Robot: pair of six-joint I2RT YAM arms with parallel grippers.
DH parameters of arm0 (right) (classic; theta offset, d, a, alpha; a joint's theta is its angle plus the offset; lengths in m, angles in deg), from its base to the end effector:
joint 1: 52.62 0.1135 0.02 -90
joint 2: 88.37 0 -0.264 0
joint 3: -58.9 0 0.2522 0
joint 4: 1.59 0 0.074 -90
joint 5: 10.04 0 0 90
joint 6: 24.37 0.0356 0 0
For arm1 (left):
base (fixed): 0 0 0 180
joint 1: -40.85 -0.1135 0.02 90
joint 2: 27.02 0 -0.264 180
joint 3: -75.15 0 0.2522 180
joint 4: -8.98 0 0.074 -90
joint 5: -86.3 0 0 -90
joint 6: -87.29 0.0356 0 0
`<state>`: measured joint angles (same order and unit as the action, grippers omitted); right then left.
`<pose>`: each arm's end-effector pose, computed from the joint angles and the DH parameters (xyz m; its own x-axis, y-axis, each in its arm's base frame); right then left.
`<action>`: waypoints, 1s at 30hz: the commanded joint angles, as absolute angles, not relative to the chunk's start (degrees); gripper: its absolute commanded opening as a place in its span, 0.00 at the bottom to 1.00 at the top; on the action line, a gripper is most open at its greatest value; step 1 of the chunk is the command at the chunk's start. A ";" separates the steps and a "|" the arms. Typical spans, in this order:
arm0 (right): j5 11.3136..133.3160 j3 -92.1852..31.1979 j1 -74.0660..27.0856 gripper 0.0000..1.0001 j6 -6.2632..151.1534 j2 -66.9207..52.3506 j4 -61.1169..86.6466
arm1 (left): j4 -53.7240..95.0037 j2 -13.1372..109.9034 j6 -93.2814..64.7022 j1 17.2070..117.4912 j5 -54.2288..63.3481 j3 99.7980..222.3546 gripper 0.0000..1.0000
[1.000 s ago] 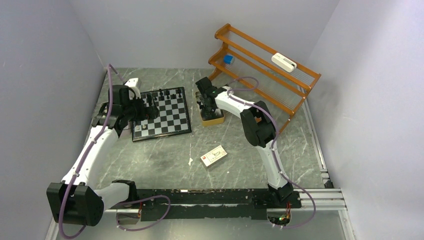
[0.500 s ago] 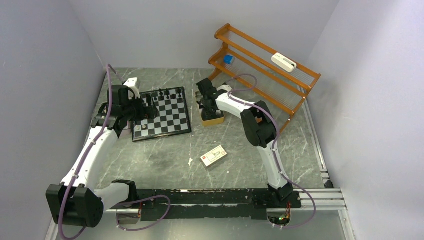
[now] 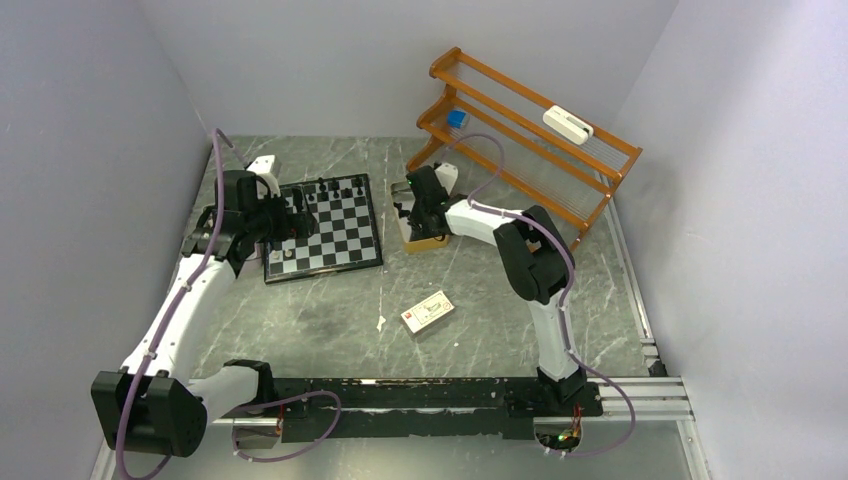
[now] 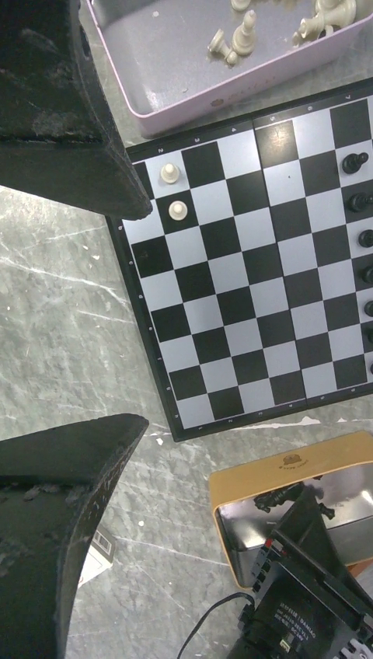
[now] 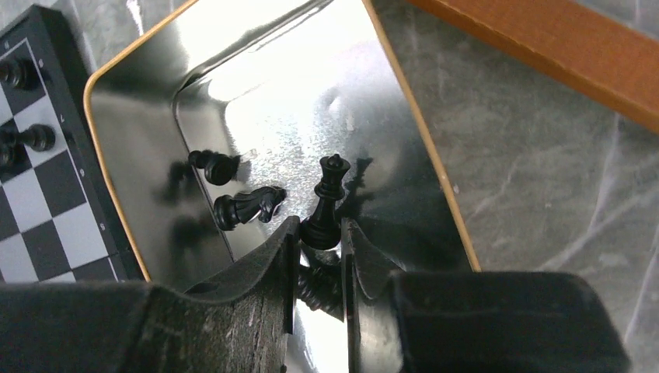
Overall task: Set up the chess pieces on the board
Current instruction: Pick up the chess piece from the storage box.
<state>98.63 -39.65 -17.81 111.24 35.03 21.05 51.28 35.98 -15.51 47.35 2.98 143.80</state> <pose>0.3899 0.2572 0.1485 -0.6829 0.3497 -0.6413 0.1784 0.9312 0.3178 0.2369 -0.0312 0.3083 -0.6238 -0.1504 -0.7670 0.0687 0.9670 -0.2455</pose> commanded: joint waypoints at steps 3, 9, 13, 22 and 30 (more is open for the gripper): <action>97.67 -37.21 -18.07 0.19 94.65 32.70 13.88 | 49.73 37.34 -14.69 48.32 3.74 143.53 1.00; 96.40 -36.23 -18.08 0.17 85.96 30.88 9.43 | 50.48 40.60 -16.67 48.32 8.45 146.88 1.00; 94.89 -33.58 -18.14 0.17 81.65 28.50 6.39 | 50.81 44.43 -18.35 48.32 14.19 150.96 1.00; 88.90 -26.30 -18.12 0.17 76.13 20.20 0.98 | 53.27 53.15 -19.48 48.32 19.50 160.25 1.00; 71.56 -16.10 -17.75 0.17 73.28 11.07 -12.66 | 55.51 57.99 -18.38 48.47 27.83 165.45 1.00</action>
<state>82.66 -19.72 -17.83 75.98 14.61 -2.66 53.35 56.98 -19.00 48.07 21.40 162.71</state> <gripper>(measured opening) 0.247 0.995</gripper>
